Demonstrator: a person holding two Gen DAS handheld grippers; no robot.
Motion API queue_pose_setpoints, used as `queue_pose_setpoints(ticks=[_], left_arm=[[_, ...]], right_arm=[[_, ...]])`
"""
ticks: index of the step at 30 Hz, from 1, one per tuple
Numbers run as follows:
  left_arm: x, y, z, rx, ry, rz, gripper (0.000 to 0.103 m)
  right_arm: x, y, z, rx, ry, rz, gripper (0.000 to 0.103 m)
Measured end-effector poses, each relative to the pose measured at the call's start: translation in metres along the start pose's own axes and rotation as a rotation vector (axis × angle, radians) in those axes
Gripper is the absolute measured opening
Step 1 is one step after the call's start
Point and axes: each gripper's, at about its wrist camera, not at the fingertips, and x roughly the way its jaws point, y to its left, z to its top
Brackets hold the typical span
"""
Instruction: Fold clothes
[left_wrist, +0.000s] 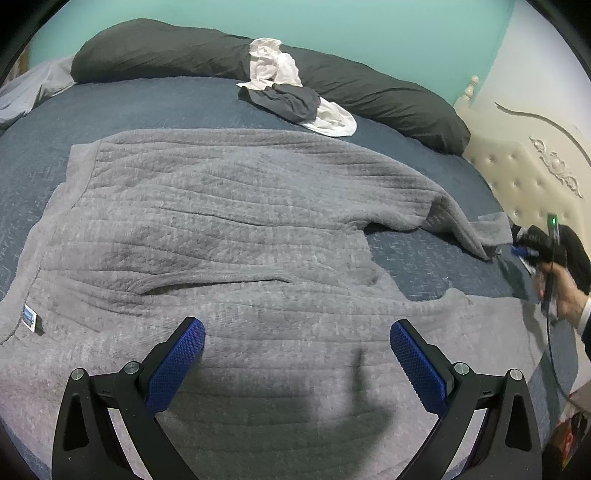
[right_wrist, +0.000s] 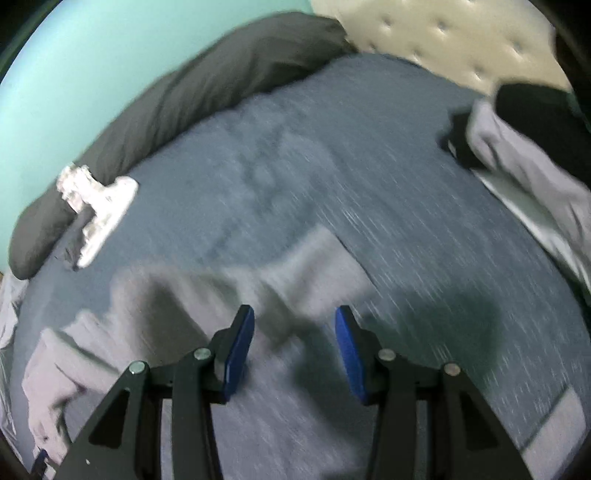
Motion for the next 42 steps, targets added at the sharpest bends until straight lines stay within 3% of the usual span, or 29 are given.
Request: queue_pose_setpoints(ticks=[5,8,14,17,21,28,33,35,38,42], left_arm=[[-0.001,-0.002,0.000,0.005,-0.003,0.000,0.103],[0.000,-0.002,0.001,0.004,-0.004,0.000,0.103],[0.003,0.003,0.000,0.002,0.000,0.008,0.103],[0.005,0.007,-0.001,-0.004,0.006,0.011,0.103],[0.008,0.009,-0.002,-0.004,0.016,0.015,0.103],[0.012,0.008,-0.005,0.009,0.025,0.024,0.103],[0.015,0.007,-0.007,0.019,0.033,0.029,0.103],[0.015,0.007,-0.007,0.021,0.033,0.030,0.103],[0.014,0.007,-0.007,0.017,0.032,0.026,0.103],[0.014,0.004,-0.007,0.018,0.032,0.018,0.103]], right_arm=[[0.020,0.000,-0.019,-0.067,0.134,-0.076,0.046],[0.035,0.013,-0.019,-0.095,0.168,-0.084,0.046],[0.044,0.041,0.006,-0.123,0.093,-0.061,0.046],[0.038,0.048,0.024,-0.090,0.019,-0.026,0.046],[0.044,0.061,0.054,-0.072,-0.019,-0.032,0.046],[0.043,0.067,0.087,0.001,-0.129,0.033,0.046],[0.057,0.069,0.092,-0.005,-0.092,-0.022,0.048],[0.042,0.052,0.081,0.050,-0.184,-0.001,0.048],[0.029,0.016,0.064,0.148,-0.223,-0.004,0.048],[0.031,-0.004,0.045,0.092,-0.172,-0.034,0.048]])
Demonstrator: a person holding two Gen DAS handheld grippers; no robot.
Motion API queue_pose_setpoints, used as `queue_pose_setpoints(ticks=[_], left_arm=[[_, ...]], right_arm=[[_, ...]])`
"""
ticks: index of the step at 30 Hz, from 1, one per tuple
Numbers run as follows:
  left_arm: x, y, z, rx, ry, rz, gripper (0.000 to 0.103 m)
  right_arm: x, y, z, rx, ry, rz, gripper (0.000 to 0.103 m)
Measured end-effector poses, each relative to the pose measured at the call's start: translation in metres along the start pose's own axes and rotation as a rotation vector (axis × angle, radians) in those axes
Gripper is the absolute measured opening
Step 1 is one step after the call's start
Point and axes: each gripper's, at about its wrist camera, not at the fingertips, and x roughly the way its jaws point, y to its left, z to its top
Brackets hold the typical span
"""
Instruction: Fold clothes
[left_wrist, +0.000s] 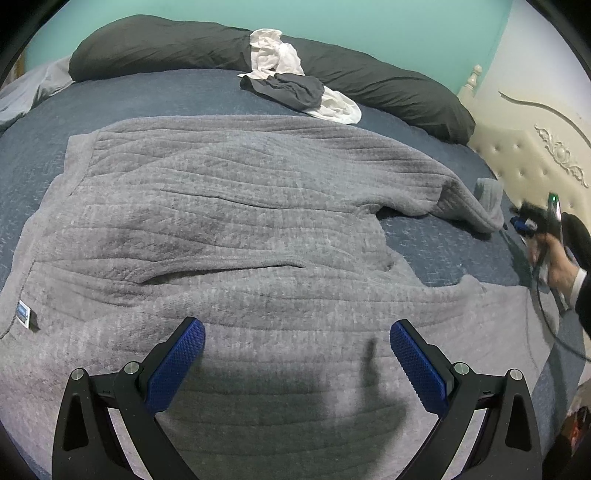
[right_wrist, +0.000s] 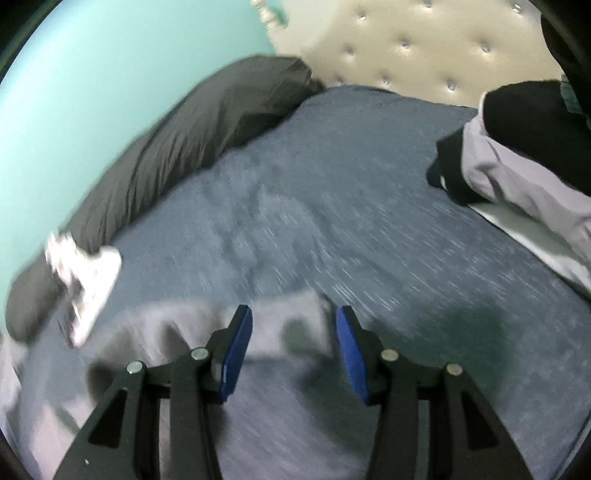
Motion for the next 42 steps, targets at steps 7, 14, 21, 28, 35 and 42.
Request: queue_pose_setpoints(ticks=[7,14,21,28,35,42], left_arm=[[0.001,-0.007,-0.002,0.014,0.004,-0.003,0.103],[0.002,-0.006,-0.001,0.017,0.008,-0.002,0.103],[0.003,-0.006,-0.002,0.019,0.014,0.000,0.103],[-0.001,-0.009,0.000,0.006,0.005,-0.023,0.103],[-0.015,-0.023,0.005,0.025,-0.029,-0.045,0.103],[-0.027,-0.036,0.007,0.041,-0.055,-0.063,0.103]], right_arm=[[0.014,-0.006,-0.016,-0.161,0.095,-0.079,0.053],[0.031,0.030,-0.012,-0.389,0.065,-0.205,0.053],[0.045,0.052,-0.010,-0.537,0.096,-0.251,0.011],[-0.001,0.048,0.016,-0.548,0.057,-0.182,0.006],[-0.074,0.036,0.066,-0.589,0.172,-0.070,0.006],[-0.134,0.017,0.101,-0.593,0.326,-0.040,0.006]])
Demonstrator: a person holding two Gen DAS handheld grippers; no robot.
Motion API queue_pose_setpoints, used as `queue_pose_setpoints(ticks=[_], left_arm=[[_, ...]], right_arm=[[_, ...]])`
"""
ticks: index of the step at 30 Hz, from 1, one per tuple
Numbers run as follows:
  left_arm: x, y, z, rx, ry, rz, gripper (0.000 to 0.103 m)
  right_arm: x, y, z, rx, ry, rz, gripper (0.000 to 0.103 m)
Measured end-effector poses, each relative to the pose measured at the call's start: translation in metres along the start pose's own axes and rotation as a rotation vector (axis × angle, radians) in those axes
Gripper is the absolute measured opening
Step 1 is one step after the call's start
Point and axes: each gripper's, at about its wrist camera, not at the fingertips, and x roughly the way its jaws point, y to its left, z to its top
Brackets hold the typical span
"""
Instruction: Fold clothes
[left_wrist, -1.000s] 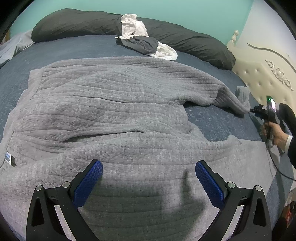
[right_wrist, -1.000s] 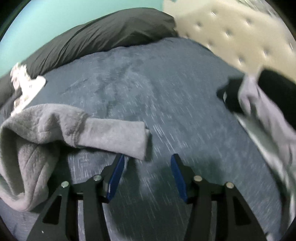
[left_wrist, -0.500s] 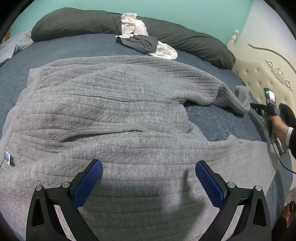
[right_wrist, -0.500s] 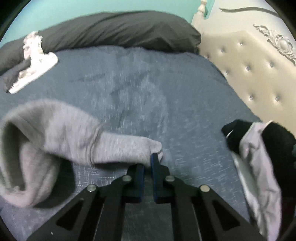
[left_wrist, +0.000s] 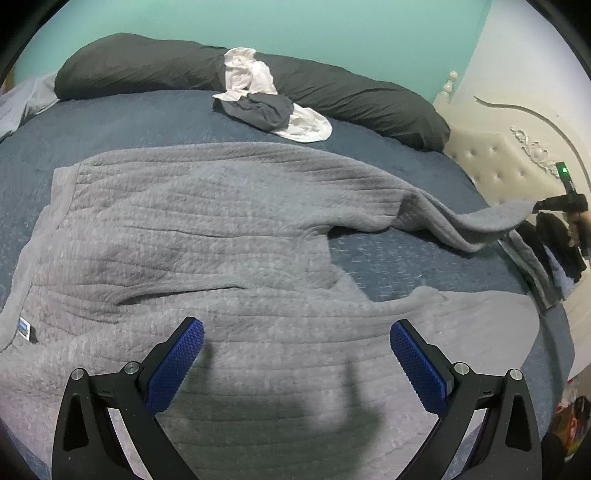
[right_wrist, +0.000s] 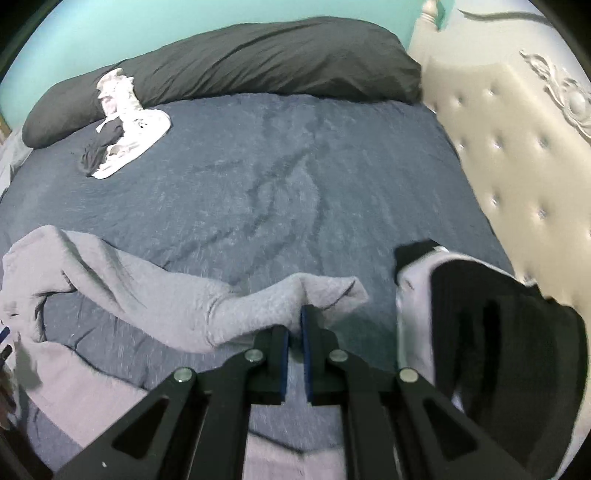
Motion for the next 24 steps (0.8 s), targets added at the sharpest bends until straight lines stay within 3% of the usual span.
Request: queue_pose_setpoints(ticks=[4,9,15,18,22,24], left_arm=[[-0.004,-0.005,0.003,0.015,-0.010,-0.007,0.103],[-0.004,-0.001,0.003,0.010,-0.010,0.005,0.103],[0.007,0.002,0.000,0.012,0.014,0.019,0.103],[0.012,0.000,-0.002,0.018,0.024,0.021,0.103],[0.016,-0.003,-0.004,0.030,0.034,0.022,0.103],[0.017,-0.003,-0.004,0.031,0.036,0.023,0.103]], right_arm=[[0.012,-0.010,-0.013,0.042,0.099,-0.006,0.006],[0.059,-0.019,-0.038,0.118,0.205,-0.035,0.006],[0.108,-0.027,-0.051,0.190,0.247,-0.080,0.006],[0.123,-0.027,-0.050,0.186,0.207,-0.178,0.009],[0.126,-0.027,-0.044,0.211,0.118,-0.305,0.032],[0.113,-0.022,-0.040,0.231,0.028,-0.335,0.035]])
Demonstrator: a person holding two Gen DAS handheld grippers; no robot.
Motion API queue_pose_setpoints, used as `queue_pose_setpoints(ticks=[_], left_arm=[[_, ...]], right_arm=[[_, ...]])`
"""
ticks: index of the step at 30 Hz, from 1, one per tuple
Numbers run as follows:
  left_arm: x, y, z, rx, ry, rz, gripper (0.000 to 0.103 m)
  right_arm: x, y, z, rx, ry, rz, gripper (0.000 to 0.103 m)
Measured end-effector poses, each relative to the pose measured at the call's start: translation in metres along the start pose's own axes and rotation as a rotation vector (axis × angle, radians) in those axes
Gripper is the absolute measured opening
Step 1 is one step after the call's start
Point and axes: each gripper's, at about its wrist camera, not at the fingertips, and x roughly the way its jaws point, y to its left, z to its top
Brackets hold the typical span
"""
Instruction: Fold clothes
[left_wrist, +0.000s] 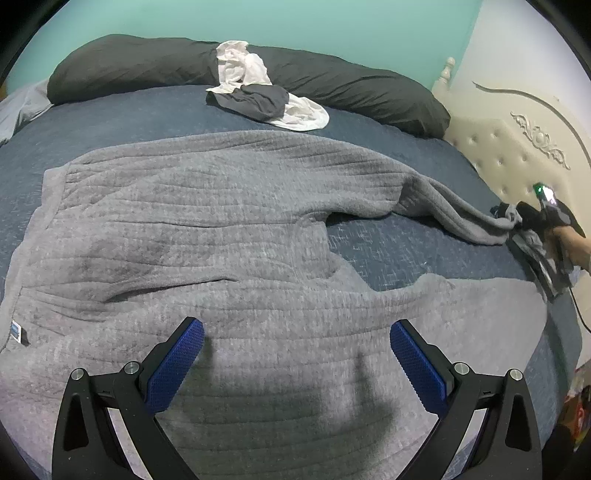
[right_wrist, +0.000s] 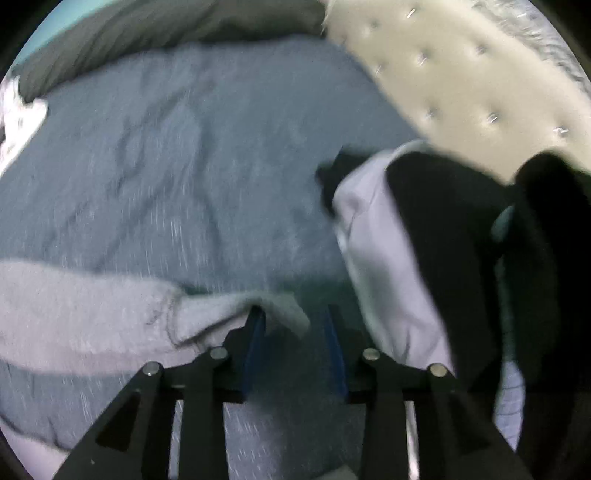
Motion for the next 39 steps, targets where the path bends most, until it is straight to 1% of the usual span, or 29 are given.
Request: queue_pose_setpoints(ticks=[1,2,4,6,7,9,12,14,18,21,24,27,31,33,35,37,39], left_arm=[[0.000,0.000,-0.001,-0.001,0.000,-0.001,0.103],[0.000,0.000,-0.001,-0.003,0.000,-0.001,0.103],[0.000,-0.001,-0.001,-0.004,0.001,-0.002,0.103],[0.000,-0.002,-0.001,-0.002,-0.001,-0.003,0.103],[-0.001,-0.002,-0.001,-0.001,-0.004,-0.004,0.103],[-0.003,-0.002,0.000,0.000,-0.009,-0.007,0.103],[-0.003,-0.001,0.000,-0.007,-0.009,-0.012,0.103],[-0.004,-0.001,0.000,-0.009,-0.010,-0.014,0.103],[-0.006,0.000,0.001,-0.013,-0.017,-0.016,0.103],[-0.006,0.003,0.002,-0.020,-0.017,-0.018,0.103],[-0.005,0.005,0.002,-0.025,-0.015,-0.016,0.103],[-0.004,0.005,0.000,-0.025,-0.012,-0.017,0.103],[-0.003,0.005,-0.001,-0.021,-0.008,-0.016,0.103],[-0.002,0.005,-0.002,-0.020,-0.004,-0.013,0.103],[-0.001,0.007,-0.002,-0.022,-0.002,-0.011,0.103],[0.000,0.008,-0.002,-0.025,-0.001,-0.010,0.103],[0.002,0.008,-0.003,-0.026,0.002,-0.008,0.103]], right_arm=[[-0.009,0.001,0.002,0.019,-0.047,-0.003,0.047],[-0.018,0.001,0.004,0.039,-0.094,-0.006,0.056],[-0.035,0.003,0.007,0.078,-0.186,-0.008,0.057],[-0.047,0.012,0.012,0.109,-0.220,0.094,0.057],[-0.048,0.019,0.011,0.080,-0.225,0.156,0.057],[-0.056,0.056,0.008,-0.104,-0.241,0.238,0.057],[-0.058,0.105,-0.010,-0.315,-0.213,0.302,0.057],[-0.056,0.125,-0.023,-0.382,-0.192,0.386,0.057],[-0.053,0.153,-0.043,-0.457,-0.173,0.454,0.057],[-0.045,0.165,-0.053,-0.476,-0.141,0.478,0.054],[-0.033,0.172,-0.054,-0.467,-0.121,0.477,0.053],[-0.016,0.175,-0.050,-0.413,-0.076,0.423,0.053],[-0.002,0.161,-0.031,-0.291,-0.088,0.321,0.053],[0.000,0.157,-0.020,-0.242,-0.104,0.301,0.053],[0.002,0.160,-0.010,-0.233,-0.117,0.280,0.053],[0.008,0.166,0.000,-0.236,-0.115,0.240,0.050],[0.013,0.173,0.012,-0.227,-0.113,0.206,0.050]])
